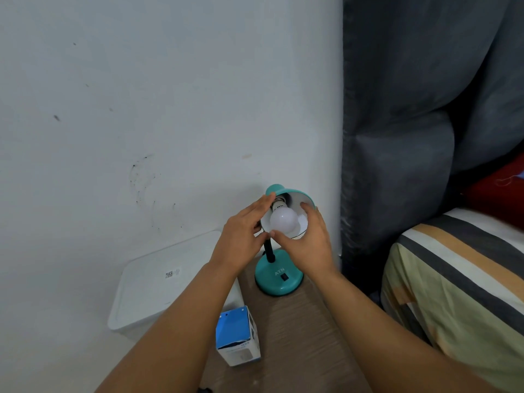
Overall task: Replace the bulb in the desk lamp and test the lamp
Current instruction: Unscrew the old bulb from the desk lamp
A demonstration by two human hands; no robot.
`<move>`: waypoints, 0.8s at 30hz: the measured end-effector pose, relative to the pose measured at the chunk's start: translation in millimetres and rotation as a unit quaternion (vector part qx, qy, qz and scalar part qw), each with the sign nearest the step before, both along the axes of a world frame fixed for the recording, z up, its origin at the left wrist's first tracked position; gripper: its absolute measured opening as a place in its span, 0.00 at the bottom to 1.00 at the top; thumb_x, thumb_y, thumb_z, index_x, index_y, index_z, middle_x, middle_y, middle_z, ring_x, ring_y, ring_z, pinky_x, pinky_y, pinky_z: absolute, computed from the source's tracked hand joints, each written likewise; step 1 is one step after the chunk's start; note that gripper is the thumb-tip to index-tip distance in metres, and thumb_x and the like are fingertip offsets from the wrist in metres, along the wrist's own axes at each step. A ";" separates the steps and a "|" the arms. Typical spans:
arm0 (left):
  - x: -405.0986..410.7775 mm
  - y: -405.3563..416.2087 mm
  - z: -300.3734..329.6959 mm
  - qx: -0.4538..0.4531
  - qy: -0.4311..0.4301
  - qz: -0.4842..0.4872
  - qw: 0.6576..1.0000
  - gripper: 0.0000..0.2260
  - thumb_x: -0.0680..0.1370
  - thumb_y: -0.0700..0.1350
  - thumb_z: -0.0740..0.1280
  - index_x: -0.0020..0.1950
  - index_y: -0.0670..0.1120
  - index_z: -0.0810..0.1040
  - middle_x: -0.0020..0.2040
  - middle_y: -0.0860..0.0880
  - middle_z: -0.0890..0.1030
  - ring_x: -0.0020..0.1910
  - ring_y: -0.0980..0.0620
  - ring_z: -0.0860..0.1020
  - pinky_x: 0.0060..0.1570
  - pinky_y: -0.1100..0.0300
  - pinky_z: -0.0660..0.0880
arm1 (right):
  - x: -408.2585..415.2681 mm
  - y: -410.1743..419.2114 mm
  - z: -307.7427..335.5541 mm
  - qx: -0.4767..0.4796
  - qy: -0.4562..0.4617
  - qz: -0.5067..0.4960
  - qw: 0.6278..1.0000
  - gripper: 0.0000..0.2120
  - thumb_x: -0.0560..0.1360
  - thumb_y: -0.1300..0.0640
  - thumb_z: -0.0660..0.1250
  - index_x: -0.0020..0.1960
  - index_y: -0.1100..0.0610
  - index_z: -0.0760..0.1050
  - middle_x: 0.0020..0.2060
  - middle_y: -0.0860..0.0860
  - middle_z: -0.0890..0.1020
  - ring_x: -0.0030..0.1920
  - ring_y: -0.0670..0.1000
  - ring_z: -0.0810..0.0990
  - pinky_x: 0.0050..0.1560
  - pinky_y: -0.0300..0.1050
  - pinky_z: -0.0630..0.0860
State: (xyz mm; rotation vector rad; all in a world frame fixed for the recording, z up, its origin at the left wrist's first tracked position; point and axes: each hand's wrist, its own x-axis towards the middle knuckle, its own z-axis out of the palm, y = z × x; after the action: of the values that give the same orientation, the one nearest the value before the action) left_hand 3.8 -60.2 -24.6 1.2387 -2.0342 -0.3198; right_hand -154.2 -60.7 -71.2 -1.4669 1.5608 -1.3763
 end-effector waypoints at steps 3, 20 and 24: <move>-2.4 0.5 0.8 0.004 0.012 -0.003 1.000 0.37 0.73 0.32 0.73 0.75 0.58 0.66 0.73 0.54 0.71 0.64 0.57 0.77 0.59 0.68 0.74 | 2.3 -2.2 4.1 0.035 -0.002 -0.010 0.999 0.39 0.60 0.29 0.68 0.67 0.45 0.70 0.71 0.54 0.69 0.68 0.57 0.71 0.63 0.58 0.74; -0.6 2.7 0.6 0.025 0.020 0.011 0.999 0.40 0.72 0.31 0.73 0.75 0.61 0.65 0.74 0.54 0.70 0.57 0.52 0.82 0.57 0.61 0.78 | -3.5 -6.8 -5.2 -0.014 0.091 0.005 0.996 0.31 0.68 0.44 0.75 0.68 0.43 0.67 0.71 0.56 0.68 0.68 0.59 0.69 0.62 0.61 0.73; -0.4 3.1 -0.2 0.026 0.020 0.007 0.999 0.40 0.72 0.32 0.73 0.75 0.63 0.64 0.74 0.54 0.69 0.57 0.52 0.81 0.57 0.60 0.78 | -1.9 -5.3 -10.3 -0.005 0.069 0.006 0.998 0.35 0.66 0.40 0.74 0.70 0.42 0.64 0.72 0.54 0.67 0.70 0.58 0.67 0.64 0.61 0.72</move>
State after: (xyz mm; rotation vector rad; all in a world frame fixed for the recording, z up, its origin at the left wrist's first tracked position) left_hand 3.4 -57.0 -24.8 1.2680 -1.9931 -0.3891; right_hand -156.1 -66.0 -81.5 -1.6049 1.6281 -1.3011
